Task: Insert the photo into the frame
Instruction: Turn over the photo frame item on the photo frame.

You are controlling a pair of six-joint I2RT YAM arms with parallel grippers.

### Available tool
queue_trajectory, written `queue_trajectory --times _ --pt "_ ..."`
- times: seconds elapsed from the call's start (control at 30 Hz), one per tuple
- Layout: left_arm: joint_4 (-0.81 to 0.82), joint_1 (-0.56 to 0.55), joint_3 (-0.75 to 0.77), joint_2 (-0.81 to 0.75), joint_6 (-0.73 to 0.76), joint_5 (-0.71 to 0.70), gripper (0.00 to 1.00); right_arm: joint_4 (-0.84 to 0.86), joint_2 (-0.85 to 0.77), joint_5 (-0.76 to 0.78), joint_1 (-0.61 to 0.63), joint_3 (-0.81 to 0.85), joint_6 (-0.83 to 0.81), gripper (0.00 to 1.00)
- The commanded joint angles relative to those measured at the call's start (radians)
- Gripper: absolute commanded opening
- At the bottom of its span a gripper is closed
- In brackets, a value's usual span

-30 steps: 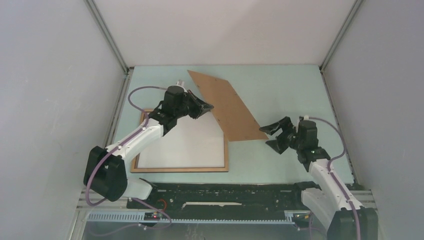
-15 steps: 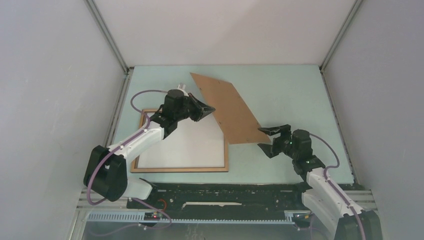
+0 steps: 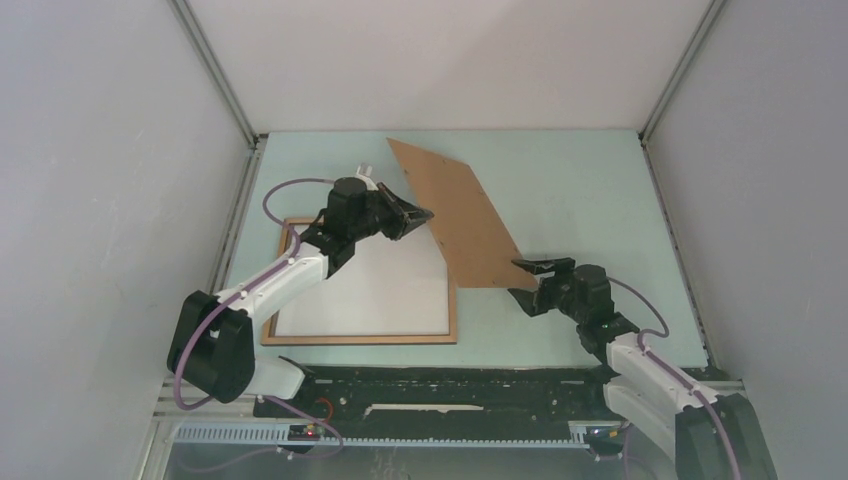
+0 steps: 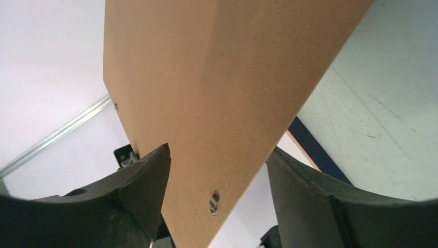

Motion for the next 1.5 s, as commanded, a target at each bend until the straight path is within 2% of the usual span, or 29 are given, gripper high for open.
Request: queue_trajectory --times 0.0,0.23,0.37,0.47,0.63,0.73,0.8,0.87,1.07,1.17,1.23,1.37,1.4,1.47 --pt "0.142 -0.002 -0.032 -0.035 -0.037 0.041 0.0 0.124 0.026 0.082 0.032 -0.014 0.078 0.7" --pt "0.161 -0.011 -0.074 -0.062 -0.059 0.043 0.0 0.245 0.077 0.306 0.127 -0.013 0.166 0.54" --pt "0.161 -0.034 -0.103 -0.079 -0.058 0.027 0.0 0.281 0.123 0.372 0.142 0.02 0.16 0.48" --pt "0.175 -0.054 -0.131 -0.086 -0.049 0.008 0.0 0.329 0.158 0.407 0.142 0.017 0.15 0.36" --pt "0.171 -0.067 -0.177 -0.107 0.008 -0.029 0.0 0.483 0.226 0.402 0.126 0.0 0.076 0.0" --pt "0.095 -0.068 -0.192 -0.144 0.073 -0.056 0.03 0.677 0.278 0.344 0.073 -0.01 -0.056 0.0" --pt "0.033 -0.068 -0.195 -0.181 0.149 -0.09 0.1 0.779 0.316 0.288 0.021 -0.004 -0.224 0.0" --pt "-0.028 -0.068 -0.207 -0.228 0.204 -0.129 0.23 0.838 0.349 0.208 -0.039 0.01 -0.329 0.0" --pt "-0.224 -0.064 -0.263 -0.343 0.29 -0.208 0.63 1.064 0.523 -0.015 -0.148 0.084 -0.398 0.0" --pt "-0.348 -0.058 -0.304 -0.431 0.327 -0.255 0.78 1.215 0.671 -0.157 -0.16 0.161 -0.393 0.0" --pt "-0.466 -0.041 -0.311 -0.506 0.358 -0.296 0.84 1.297 0.78 -0.239 -0.162 0.215 -0.369 0.0" --pt "-0.69 0.036 -0.269 -0.669 0.435 -0.385 0.96 1.353 0.961 -0.342 -0.161 0.279 -0.339 0.0" --pt "-0.737 0.072 -0.247 -0.678 0.459 -0.391 0.99 1.353 0.983 -0.353 -0.159 0.283 -0.35 0.0" --pt "-0.821 0.17 -0.201 -0.658 0.509 -0.399 1.0 1.351 1.012 -0.377 -0.159 0.293 -0.376 0.0"
